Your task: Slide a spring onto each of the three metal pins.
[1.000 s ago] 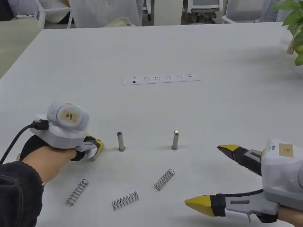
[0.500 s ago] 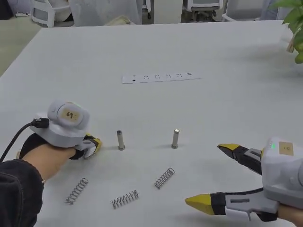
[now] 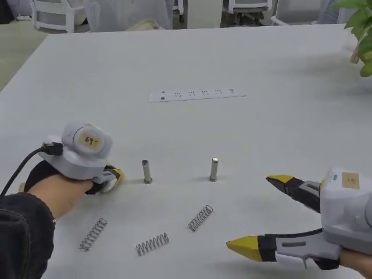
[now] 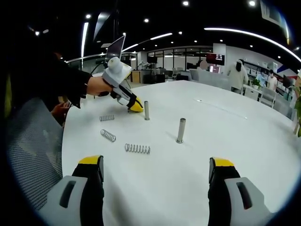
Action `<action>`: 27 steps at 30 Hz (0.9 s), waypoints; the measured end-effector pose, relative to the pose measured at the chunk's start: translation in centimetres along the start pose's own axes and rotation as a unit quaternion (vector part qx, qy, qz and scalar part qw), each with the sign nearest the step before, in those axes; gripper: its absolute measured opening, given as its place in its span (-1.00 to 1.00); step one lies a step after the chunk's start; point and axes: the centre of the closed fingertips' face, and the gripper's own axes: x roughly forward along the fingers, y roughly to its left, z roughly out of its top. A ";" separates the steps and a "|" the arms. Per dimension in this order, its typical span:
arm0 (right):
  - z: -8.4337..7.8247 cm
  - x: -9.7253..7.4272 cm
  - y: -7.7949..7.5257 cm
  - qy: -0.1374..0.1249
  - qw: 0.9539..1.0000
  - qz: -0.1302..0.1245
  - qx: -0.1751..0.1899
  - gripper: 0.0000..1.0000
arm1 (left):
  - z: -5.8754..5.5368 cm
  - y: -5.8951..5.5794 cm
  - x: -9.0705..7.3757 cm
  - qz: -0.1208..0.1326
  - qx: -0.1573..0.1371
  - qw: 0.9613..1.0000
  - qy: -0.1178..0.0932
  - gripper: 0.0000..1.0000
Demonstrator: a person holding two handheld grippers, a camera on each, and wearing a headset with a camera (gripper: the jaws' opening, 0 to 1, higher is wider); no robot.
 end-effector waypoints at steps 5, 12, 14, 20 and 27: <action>0.0 0.0 0.0 0.000 1.000 -0.001 0.000 0.83 | 0.2 0.2 -0.4 -0.001 -0.009 1.000 -0.003 -1.00; 0.2 0.0 0.0 -0.002 1.000 -0.001 -0.003 0.83 | 0.3 0.5 -1.1 0.002 -0.019 1.000 -0.009 -1.00; 0.3 -0.1 0.0 -0.004 1.000 -0.001 -0.003 0.83 | 0.4 0.5 -1.3 0.003 -0.021 1.000 -0.010 -1.00; 0.5 -0.1 0.0 -0.005 1.000 -0.001 -0.007 0.83 | 0.6 0.7 -1.9 0.006 -0.023 1.000 -0.014 -1.00; 0.8 -0.1 0.2 -0.007 1.000 0.003 -0.012 0.83 | 0.9 1.0 -2.7 0.010 -0.027 0.999 -0.021 -1.00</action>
